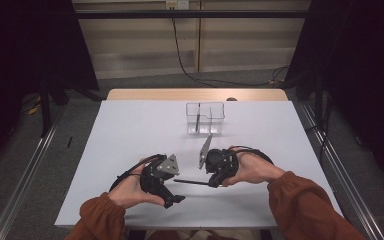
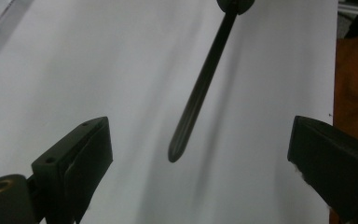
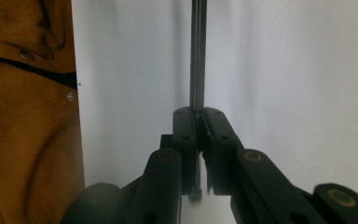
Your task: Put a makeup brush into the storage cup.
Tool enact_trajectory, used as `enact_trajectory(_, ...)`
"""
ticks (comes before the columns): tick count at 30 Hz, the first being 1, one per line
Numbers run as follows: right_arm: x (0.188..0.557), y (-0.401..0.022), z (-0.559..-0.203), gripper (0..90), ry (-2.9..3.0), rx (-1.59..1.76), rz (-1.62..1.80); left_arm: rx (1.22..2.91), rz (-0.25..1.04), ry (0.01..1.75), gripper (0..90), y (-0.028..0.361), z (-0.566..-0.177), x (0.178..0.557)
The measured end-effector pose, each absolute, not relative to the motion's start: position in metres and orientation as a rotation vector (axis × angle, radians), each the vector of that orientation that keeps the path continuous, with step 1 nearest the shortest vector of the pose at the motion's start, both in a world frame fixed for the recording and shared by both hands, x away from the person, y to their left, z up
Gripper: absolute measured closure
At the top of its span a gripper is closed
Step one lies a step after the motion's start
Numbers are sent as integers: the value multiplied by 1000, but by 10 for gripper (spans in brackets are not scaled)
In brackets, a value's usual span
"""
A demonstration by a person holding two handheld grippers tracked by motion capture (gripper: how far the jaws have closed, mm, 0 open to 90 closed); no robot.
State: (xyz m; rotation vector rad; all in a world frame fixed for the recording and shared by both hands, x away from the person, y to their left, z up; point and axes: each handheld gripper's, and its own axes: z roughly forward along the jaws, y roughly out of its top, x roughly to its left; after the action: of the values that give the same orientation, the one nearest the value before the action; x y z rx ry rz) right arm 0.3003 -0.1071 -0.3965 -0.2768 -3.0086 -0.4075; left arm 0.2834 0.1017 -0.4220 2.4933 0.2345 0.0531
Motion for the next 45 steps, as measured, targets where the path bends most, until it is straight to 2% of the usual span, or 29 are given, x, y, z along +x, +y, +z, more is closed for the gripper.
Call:
enact_trajectory(2,301,-106,-398,839,-3015,-260,-428,2508,55,241,64,100,-422,284)
enact_trajectory(11,301,-105,-398,839,-3010,-243,-422,2524,3,248,186,96,-416,290)
enact_trajectory(13,301,-105,-398,839,-3004,-242,-417,2535,-29,247,259,94,-417,292)
enact_trajectory(17,301,-103,-399,839,-3002,-245,-422,2547,-35,257,304,93,-419,295)
enact_trajectory(19,300,-102,-399,839,-3001,-244,-419,2544,-53,254,387,93,-419,297)
enact_trajectory(34,300,-99,-401,839,-3012,-226,-427,2555,-66,195,632,91,-422,300)
enact_trajectory(45,300,-97,-405,839,-3003,-207,-445,2560,-91,170,719,86,-422,300)
